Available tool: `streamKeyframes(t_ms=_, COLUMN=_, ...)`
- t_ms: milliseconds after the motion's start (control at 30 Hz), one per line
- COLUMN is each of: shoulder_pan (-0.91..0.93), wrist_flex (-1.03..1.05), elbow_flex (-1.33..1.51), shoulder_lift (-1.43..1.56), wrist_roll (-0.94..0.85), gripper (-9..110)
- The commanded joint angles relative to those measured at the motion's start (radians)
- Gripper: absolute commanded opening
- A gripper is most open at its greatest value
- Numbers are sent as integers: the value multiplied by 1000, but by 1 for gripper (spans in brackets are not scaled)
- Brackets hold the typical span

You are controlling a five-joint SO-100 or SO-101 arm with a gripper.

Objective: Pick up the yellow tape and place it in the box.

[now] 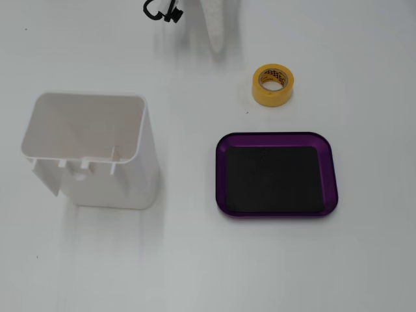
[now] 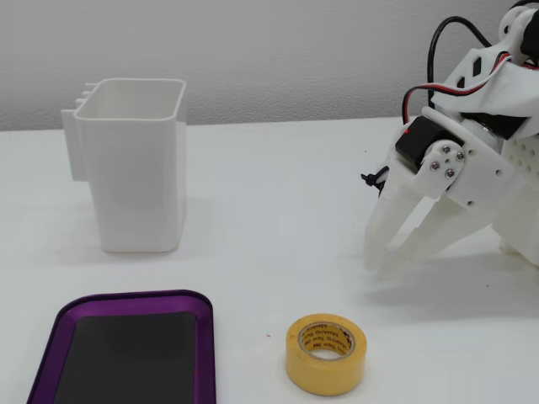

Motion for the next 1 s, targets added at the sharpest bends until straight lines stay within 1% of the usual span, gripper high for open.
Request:
streamKeyframes(t_ms=0, shoulder_pan=-115, wrist_flex=-37, elbow_flex=-910, shoulder_lift=-1186, wrist_roll=-348, gripper=11)
streamKeyframes(t_ms=133, shoulder_pan=-104, wrist_flex=-25, elbow_flex=-902, shoulder_lift=-1183, wrist_roll=-345, gripper=11)
streamKeyframes(t_ms=233, shoulder_pan=-103, wrist_flex=-37, elbow_flex=-825, shoulder_lift=-1149, wrist_roll=-287, gripper=11)
streamKeyframes(t_ms=400, shoulder_pan=-117, wrist_flex=-101, elbow_flex=-637, shoulder_lift=-950, wrist_roll=-276, gripper=11)
streamKeyframes(t_ms=467, shoulder_pan=-117, wrist_flex=-103, elbow_flex=-597, shoulder_lift=-881, wrist_roll=-308, gripper=11)
streamKeyframes(t_ms=567, shoulder_pan=-117, wrist_flex=-89, elbow_flex=-592, shoulder_lift=-838, wrist_roll=-405, gripper=12)
streamKeyframes(t_ms=667, shoulder_pan=-114, wrist_flex=-61, elbow_flex=-595, shoulder_lift=-838, wrist_roll=-440, gripper=12)
streamKeyframes(t_ms=833, shoulder_pan=-114, wrist_flex=-63, elbow_flex=-640, shoulder_lift=-839, wrist_roll=-437, gripper=18)
streamKeyframes(t_ms=967, shoulder_pan=-150, wrist_flex=-52, elbow_flex=-684, shoulder_lift=-871, wrist_roll=-434, gripper=20)
